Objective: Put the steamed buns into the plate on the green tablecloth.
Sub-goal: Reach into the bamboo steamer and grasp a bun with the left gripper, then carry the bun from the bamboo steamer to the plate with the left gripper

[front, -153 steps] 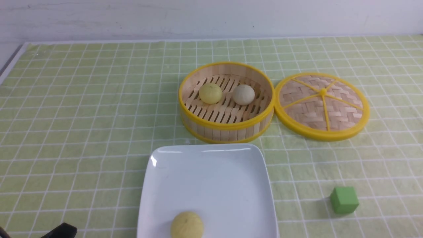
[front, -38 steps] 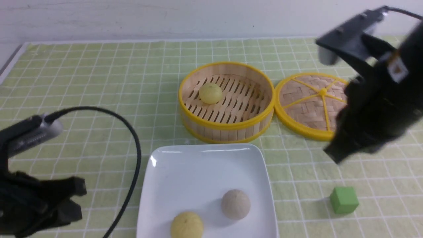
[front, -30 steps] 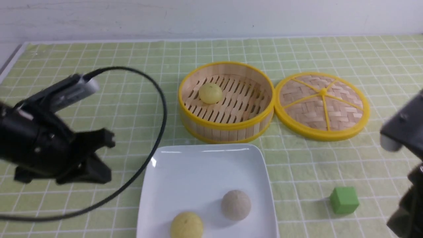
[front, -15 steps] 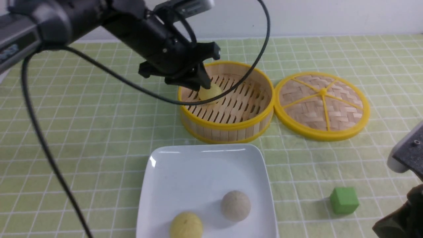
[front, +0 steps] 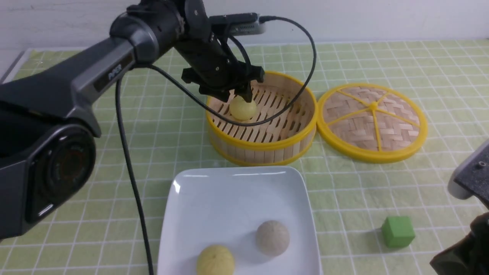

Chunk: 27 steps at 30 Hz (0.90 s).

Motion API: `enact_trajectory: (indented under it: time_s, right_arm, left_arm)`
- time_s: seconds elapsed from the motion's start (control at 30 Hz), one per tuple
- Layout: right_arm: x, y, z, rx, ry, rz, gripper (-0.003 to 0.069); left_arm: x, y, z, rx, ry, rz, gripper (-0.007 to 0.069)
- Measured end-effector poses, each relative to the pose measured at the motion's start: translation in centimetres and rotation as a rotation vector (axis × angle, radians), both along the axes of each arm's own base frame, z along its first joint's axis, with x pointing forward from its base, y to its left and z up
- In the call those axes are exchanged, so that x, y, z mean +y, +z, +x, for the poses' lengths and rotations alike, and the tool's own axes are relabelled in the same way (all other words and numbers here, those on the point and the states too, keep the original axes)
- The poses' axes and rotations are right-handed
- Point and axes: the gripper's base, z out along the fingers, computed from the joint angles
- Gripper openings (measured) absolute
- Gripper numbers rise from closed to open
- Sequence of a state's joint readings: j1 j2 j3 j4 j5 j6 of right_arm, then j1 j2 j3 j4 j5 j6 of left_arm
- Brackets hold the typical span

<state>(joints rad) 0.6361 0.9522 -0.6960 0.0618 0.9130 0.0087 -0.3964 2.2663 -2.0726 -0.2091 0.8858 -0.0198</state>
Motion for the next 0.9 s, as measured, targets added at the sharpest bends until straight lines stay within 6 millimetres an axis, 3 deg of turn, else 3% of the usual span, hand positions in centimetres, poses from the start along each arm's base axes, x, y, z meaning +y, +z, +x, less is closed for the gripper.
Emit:
enact_trajectory:
  time_s: [0.2, 0.27, 0.4, 0.53, 0.63, 0.8, 0.83, 0.87, 0.9]
  right_arm:
    - [0.1, 0.0, 0.1, -0.014, -0.002, 0.010, 0.0010]
    - [0.1, 0.0, 0.1, -0.014, -0.002, 0.011, 0.0013]
    - [0.2, 0.0, 0.0, -0.003, -0.006, 0.025, 0.0013]
    - [0.3, 0.0, 0.0, 0.007, -0.010, 0.039, 0.0013]
    - [0.3, 0.0, 0.0, 0.009, -0.012, 0.041, 0.0013]
    - [0.3, 0.0, 0.0, 0.009, -0.012, 0.042, 0.0015]
    - [0.3, 0.0, 0.0, 0.009, -0.012, 0.042, 0.0016]
    - [0.3, 0.0, 0.0, 0.009, -0.012, 0.042, 0.0018]
    - [0.3, 0.0, 0.0, 0.009, -0.012, 0.042, 0.0019]
  left_arm:
    - [-0.3, -2.4, 1.0, -0.011, 0.012, 0.002, 0.0384]
    - [-0.3, -2.9, 1.1, -0.001, 0.021, -0.001, 0.0302]
    - [-0.4, -2.9, 1.1, 0.011, 0.044, -0.014, 0.0068]
    - [-0.2, -1.6, 0.7, 0.031, 0.037, -0.007, 0.0022]
    - [0.1, 0.7, 0.0, 0.021, 0.025, 0.008, 0.0021]
    - [2.1, 12.8, -4.8, -0.130, -0.005, -0.033, 0.0021]
    - [2.3, 13.2, -5.1, -0.134, -0.006, -0.034, 0.0021]
    - [3.1, 16.1, -7.3, -0.152, -0.032, -0.027, 0.0021]
    - [3.6, 17.5, -8.6, -0.156, -0.049, -0.018, 0.0021]
